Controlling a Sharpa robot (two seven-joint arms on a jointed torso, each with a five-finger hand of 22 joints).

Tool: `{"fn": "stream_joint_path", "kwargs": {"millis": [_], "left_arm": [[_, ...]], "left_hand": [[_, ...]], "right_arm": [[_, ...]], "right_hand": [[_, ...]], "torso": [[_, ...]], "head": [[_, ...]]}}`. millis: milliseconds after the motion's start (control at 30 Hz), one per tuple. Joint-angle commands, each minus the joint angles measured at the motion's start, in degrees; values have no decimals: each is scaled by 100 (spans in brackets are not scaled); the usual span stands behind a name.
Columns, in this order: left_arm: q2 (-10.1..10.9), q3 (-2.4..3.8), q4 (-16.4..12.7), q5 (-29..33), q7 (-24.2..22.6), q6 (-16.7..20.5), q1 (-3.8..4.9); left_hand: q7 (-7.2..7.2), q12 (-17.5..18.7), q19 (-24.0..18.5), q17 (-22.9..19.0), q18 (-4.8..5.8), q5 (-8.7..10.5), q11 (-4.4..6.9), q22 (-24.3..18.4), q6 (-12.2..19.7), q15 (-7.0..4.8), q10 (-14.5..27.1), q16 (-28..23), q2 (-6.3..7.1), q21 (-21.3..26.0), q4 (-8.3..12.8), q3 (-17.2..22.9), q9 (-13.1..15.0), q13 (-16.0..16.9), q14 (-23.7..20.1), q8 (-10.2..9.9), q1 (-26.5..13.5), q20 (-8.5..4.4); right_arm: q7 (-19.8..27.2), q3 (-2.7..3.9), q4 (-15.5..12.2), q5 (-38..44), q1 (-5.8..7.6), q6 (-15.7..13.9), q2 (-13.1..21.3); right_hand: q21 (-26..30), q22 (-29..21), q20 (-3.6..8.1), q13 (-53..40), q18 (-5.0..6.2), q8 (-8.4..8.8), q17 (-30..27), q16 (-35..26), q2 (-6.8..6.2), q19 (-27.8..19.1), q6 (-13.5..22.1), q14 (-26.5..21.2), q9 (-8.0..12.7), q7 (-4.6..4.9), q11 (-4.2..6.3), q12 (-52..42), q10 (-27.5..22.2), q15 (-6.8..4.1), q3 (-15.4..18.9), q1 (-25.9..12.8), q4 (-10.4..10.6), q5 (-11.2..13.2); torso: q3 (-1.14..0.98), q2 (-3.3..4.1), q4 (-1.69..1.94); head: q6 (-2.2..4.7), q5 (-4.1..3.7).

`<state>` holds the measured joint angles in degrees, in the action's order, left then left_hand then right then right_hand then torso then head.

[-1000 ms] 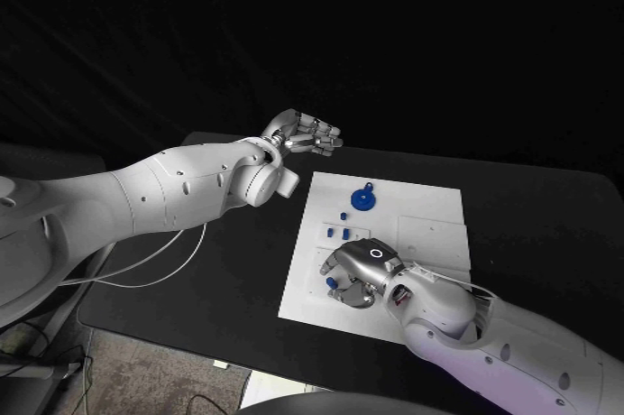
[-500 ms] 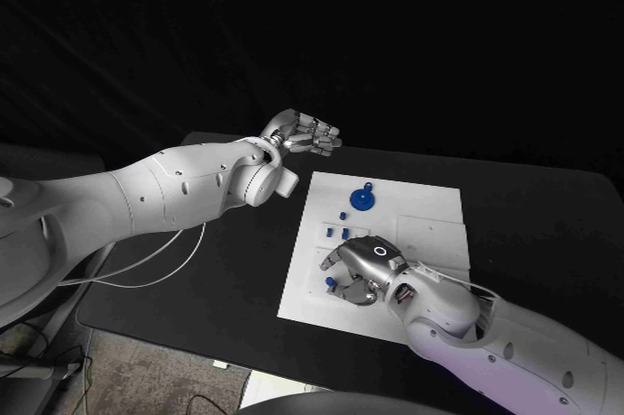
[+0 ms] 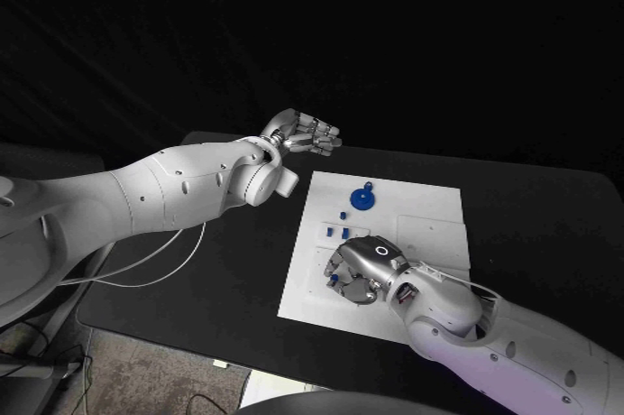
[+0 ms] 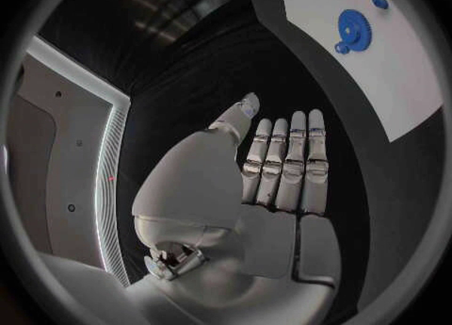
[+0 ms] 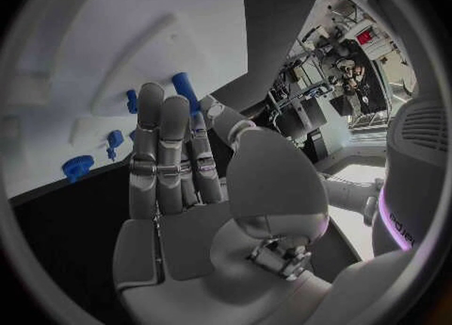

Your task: Assemble the parts on the task board

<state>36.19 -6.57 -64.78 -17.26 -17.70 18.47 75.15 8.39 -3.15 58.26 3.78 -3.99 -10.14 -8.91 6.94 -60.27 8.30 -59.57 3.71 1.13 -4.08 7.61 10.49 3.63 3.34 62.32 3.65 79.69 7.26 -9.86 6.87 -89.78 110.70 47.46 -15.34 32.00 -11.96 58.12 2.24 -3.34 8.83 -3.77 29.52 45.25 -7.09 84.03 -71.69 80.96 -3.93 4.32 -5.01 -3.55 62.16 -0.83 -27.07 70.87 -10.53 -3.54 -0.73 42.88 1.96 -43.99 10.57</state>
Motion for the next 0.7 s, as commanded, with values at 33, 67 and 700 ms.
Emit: {"fn": "stream_joint_path", "kwargs": {"millis": [33, 67, 700], "left_arm": [[-1, 5, -4, 23, -21, -64, 6], [-1, 5, -4, 23, -19, -62, 6], [6, 5, -2, 20, -3, -62, 6]], "left_hand": [[3, -35, 44, -5, -91, 5, 0, -8, 48, -1, 30, -26, -51, -37, -22, -8, -6, -2, -37, -9, -2, 3], [8, -35, 44, -5, -91, 2, -2, -9, 61, -1, 33, -26, -47, -37, -21, -10, -6, -2, -37, -9, -2, 4], [15, -35, 46, -5, -92, 7, -4, -12, 95, 0, 38, -25, -45, -38, -19, -11, -6, -1, -38, -10, 0, 4]], "right_arm": [[56, -1, -10, -8, -5, 12, 18], [53, -1, -11, -5, -5, 16, 24], [368, 0, -46, -595, -4, -618, 111]], "right_hand": [[-24, 8, 33, 0, -65, 14, 6, 27, -10, 152, -43, 2, -1, 13, -6, -16, 46, -48, -40, -43, -2, 33], [-27, 13, 34, 0, -66, 12, 8, 29, -8, 151, -55, 2, -3, 8, -5, -16, 55, -47, -44, -50, -8, 33], [62, -78, -42, -6, 0, 14, -8, 11, -293, 159, 1093, -15, 33, -105, -84, -32, -198, 28, 1079, 69, 376, 42]], "torso": [[-2, 0, -1], [-2, 0, -1], [-2, 0, -1]], "head": [[-5, 1], [-5, 1], [3, -28]]}}
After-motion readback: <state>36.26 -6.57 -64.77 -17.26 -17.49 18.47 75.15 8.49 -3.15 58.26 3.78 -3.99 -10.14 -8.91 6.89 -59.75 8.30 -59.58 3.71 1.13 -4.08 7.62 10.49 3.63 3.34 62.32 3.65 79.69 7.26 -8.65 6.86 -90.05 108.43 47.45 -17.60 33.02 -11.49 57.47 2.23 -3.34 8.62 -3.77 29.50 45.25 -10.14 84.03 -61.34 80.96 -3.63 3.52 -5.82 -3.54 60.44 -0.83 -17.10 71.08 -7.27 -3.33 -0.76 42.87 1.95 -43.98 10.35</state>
